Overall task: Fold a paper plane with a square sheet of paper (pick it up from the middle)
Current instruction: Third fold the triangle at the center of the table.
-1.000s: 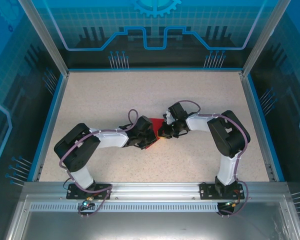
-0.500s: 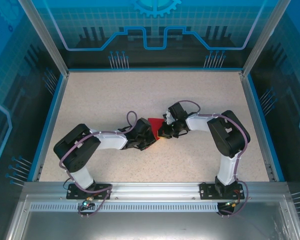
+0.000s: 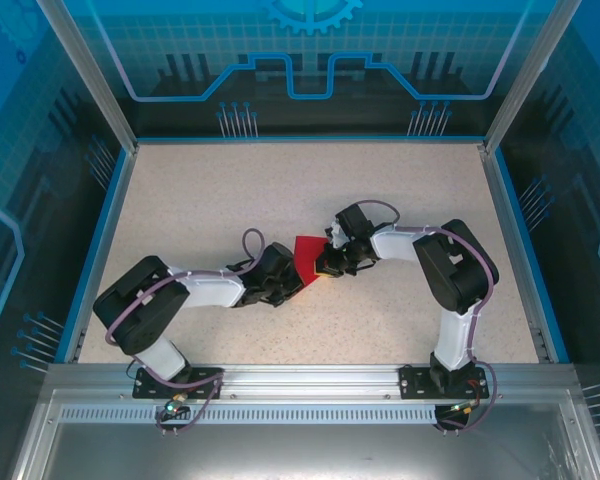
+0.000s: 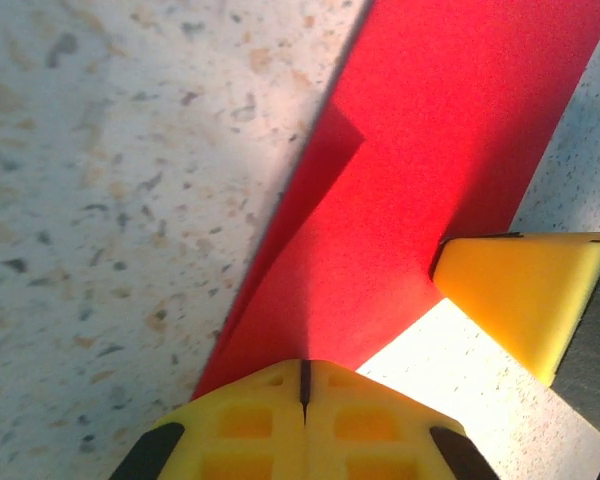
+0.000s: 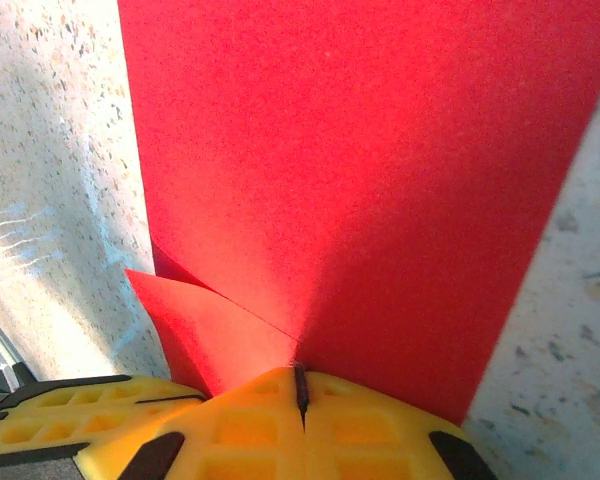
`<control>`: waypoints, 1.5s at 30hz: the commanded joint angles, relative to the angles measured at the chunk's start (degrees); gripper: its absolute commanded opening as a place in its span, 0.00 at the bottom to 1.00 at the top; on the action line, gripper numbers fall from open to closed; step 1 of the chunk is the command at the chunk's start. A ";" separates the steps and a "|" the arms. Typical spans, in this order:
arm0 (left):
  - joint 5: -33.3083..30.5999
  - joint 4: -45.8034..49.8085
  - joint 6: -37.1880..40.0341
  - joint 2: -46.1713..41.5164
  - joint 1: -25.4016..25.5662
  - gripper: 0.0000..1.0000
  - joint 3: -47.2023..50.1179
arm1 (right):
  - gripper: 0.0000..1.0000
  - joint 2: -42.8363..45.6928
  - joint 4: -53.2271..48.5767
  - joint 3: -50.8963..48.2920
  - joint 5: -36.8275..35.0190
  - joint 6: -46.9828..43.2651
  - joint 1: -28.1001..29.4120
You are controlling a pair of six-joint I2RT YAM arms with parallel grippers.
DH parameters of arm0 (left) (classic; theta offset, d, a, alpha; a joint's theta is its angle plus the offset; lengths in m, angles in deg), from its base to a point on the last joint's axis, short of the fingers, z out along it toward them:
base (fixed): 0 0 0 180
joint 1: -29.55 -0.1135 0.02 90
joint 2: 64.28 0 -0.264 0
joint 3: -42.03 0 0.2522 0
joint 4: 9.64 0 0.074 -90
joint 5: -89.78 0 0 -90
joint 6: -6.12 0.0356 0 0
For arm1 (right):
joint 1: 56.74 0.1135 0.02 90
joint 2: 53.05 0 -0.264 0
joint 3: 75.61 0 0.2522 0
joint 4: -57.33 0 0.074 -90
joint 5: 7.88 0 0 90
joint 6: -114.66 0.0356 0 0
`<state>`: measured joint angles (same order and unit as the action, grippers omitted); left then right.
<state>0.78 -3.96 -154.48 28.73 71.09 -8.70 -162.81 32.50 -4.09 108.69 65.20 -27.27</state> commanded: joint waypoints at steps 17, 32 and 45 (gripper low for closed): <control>-2.63 16.13 5.19 -6.36 1.01 0.00 0.97 | 0.00 -5.94 -9.57 -6.39 -12.97 2.36 -0.66; -6.71 -3.54 -5.25 -5.88 3.35 0.00 -0.42 | 0.00 1.32 0.69 -14.43 -7.73 16.86 1.10; -22.46 -12.09 -19.99 1.67 10.11 0.00 2.83 | 0.00 0.04 0.99 -14.61 -6.57 15.64 0.23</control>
<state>-16.14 -11.87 -170.22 28.91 80.38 -7.78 -157.48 45.83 -14.60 108.12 80.39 -27.16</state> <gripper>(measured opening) 0.046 0.043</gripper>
